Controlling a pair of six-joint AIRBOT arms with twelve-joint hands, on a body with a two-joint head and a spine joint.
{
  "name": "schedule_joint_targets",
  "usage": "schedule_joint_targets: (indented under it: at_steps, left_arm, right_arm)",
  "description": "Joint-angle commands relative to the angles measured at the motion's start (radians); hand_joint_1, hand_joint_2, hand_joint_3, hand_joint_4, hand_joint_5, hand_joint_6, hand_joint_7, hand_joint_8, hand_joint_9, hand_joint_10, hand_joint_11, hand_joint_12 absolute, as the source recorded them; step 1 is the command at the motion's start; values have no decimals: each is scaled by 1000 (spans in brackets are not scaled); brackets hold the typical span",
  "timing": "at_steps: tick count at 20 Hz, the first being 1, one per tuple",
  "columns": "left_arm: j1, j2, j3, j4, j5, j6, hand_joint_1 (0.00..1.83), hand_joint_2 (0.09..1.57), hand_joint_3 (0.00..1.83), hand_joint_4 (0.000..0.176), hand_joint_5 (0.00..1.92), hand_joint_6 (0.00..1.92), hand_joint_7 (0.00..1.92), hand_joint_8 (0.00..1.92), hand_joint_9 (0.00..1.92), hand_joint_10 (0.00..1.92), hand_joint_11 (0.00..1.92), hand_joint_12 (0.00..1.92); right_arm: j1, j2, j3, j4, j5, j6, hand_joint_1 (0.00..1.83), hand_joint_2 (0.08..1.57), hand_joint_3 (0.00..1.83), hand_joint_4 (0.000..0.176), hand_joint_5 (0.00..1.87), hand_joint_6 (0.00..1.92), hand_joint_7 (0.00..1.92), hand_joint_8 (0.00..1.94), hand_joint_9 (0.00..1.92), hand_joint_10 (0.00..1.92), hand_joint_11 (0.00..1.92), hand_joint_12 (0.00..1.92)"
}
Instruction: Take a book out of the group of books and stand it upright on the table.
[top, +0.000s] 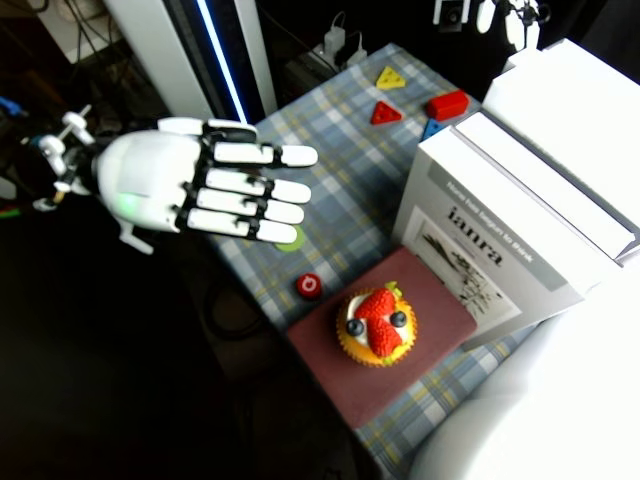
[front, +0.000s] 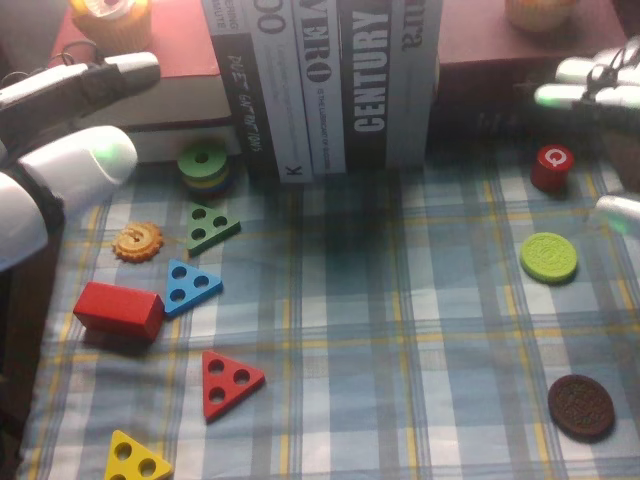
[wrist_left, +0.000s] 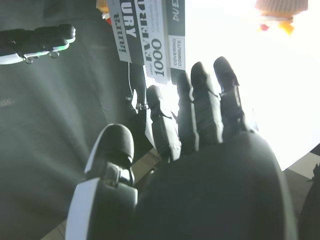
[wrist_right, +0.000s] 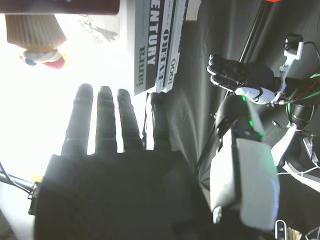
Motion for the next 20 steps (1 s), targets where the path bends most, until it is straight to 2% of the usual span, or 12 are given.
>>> schedule_joint_targets:
  at_steps: [1,5,6,7,8,9,13,14,15,17,18,20]
  left_arm:
    - [-7,-4,6,11,-121,-12,2,1305,3,176,350,0,307,1,215,3,17,297]
    - [-6,-11,11,9,-115,-22,28,1312,0,157,373,3,315,1,205,1,0,245]
    - [-6,-12,11,9,-114,-23,34,1309,0,150,385,6,325,4,219,6,6,246]
    - [-6,-12,11,9,-114,-23,33,1311,0,152,380,3,316,0,222,6,15,253]
    - [-6,-12,11,9,-113,-23,22,1313,1,154,373,0,303,0,215,2,3,253]
    - [-6,-13,11,9,-112,-23,40,1320,2,149,374,1,309,2,217,2,0,254]
    - [-2,-14,11,8,-110,-24,26,1320,0,156,376,1,326,2,223,2,0,243]
    - [5,-19,14,8,-109,-28,28,1318,0,153,385,4,328,2,227,3,0,237]
    - [5,-21,15,8,-108,-30,42,1318,0,149,382,2,327,1,229,3,0,239]
    - [5,-25,19,8,-108,-35,65,1306,0,138,399,6,338,4,229,3,0,230]
    - [5,-25,20,8,-107,-35,63,1301,0,136,401,5,336,2,224,1,0,231]
    - [5,-25,20,8,-108,-36,69,1298,0,139,399,2,320,1,207,1,0,197]
  right_arm:
    - [13,-1,5,21,118,6,544,1353,3,0,495,4,407,4,443,16,248,672]
    - [17,-5,7,14,110,7,568,1347,0,0,533,2,445,2,462,5,251,639]
    - [17,-5,7,13,110,7,485,1352,4,17,532,1,411,0,419,1,199,604]
    - [18,-5,7,13,110,7,282,1369,11,59,483,1,333,1,294,0,78,525]
    - [18,-5,7,12,110,7,163,1390,3,65,442,0,285,0,218,0,33,395]
    - [20,-6,7,10,110,7,32,1354,2,93,395,0,244,0,157,0,27,277]
    - [103,-35,29,-21,110,-1,0,1206,0,148,311,0,139,0,93,0,47,194]
    - [332,-93,89,-83,99,-58,0,1200,0,139,302,0,147,4,105,5,59,204]
    - [355,-100,99,-91,85,-58,0,1198,0,138,300,0,146,3,96,1,47,204]
    - [399,-113,118,-111,41,-58,0,1174,0,171,274,0,137,1,87,4,62,220]
    - [408,-116,123,-115,26,-58,0,1178,0,172,276,1,138,2,85,3,63,224]
    - [418,-119,128,-119,5,-58,0,1224,5,124,313,3,151,0,77,0,2,337]
